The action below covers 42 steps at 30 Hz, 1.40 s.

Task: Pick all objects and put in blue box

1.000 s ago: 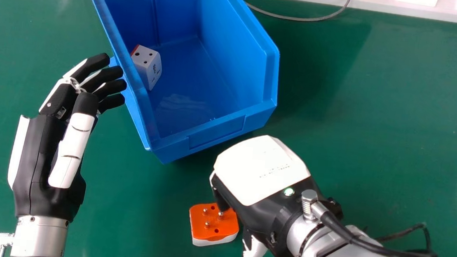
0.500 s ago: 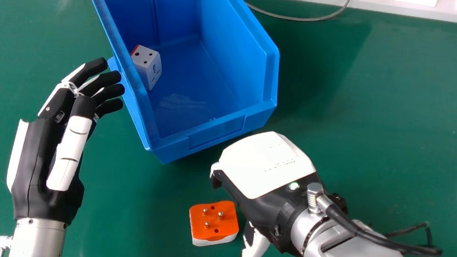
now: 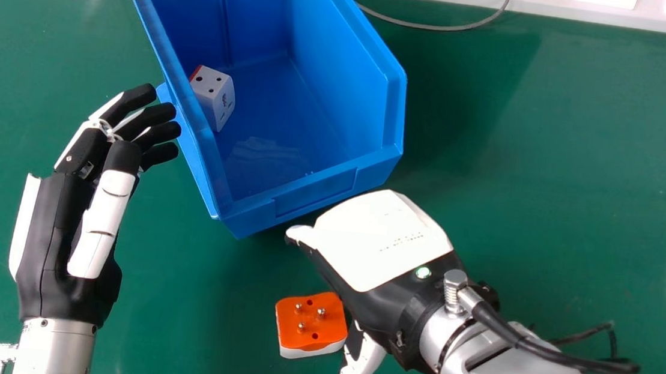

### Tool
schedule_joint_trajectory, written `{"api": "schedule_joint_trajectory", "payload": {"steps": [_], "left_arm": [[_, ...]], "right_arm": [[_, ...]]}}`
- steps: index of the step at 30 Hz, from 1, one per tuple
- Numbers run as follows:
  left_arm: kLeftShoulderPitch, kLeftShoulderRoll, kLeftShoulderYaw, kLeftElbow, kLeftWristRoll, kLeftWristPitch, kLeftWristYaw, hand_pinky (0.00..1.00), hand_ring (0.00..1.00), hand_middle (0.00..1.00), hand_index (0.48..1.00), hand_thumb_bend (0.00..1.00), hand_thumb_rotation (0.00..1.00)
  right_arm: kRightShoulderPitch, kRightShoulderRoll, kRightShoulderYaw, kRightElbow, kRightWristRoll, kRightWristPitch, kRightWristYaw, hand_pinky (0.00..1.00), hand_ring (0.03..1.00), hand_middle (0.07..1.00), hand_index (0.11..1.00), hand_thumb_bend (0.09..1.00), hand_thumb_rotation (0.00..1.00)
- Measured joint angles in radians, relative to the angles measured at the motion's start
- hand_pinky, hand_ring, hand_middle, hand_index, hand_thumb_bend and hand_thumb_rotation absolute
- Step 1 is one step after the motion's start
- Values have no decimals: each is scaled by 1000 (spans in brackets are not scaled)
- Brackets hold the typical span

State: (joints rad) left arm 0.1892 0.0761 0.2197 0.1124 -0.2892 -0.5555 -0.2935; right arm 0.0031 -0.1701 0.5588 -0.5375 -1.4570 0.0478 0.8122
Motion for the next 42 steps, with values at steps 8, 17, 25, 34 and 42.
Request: {"api": "schedule_joint_trajectory", "payload": {"steps": [8,17,25,34,42], "left_arm": [[4,-1,-5,-13,1,1,8,763,770,782,791,689,716],[4,0,-6,-18,-2,2,8,764,772,783,792,686,715],[5,0,-5,-21,-5,12,8,768,774,785,793,688,710],[10,0,-4,-40,-5,23,11,763,771,781,789,683,702],[12,0,-4,-46,-4,23,13,764,773,781,788,673,700]], "right_arm": [[14,-17,34,114,-1,-18,-133,768,868,894,913,918,273],[7,-39,44,299,82,-39,-384,799,915,932,944,948,302],[-15,-67,46,365,136,-53,-465,821,958,978,982,954,295],[-44,-87,64,425,166,-59,-511,830,971,991,988,954,288],[-70,-94,85,461,170,-59,-565,827,967,991,977,961,290]]}}
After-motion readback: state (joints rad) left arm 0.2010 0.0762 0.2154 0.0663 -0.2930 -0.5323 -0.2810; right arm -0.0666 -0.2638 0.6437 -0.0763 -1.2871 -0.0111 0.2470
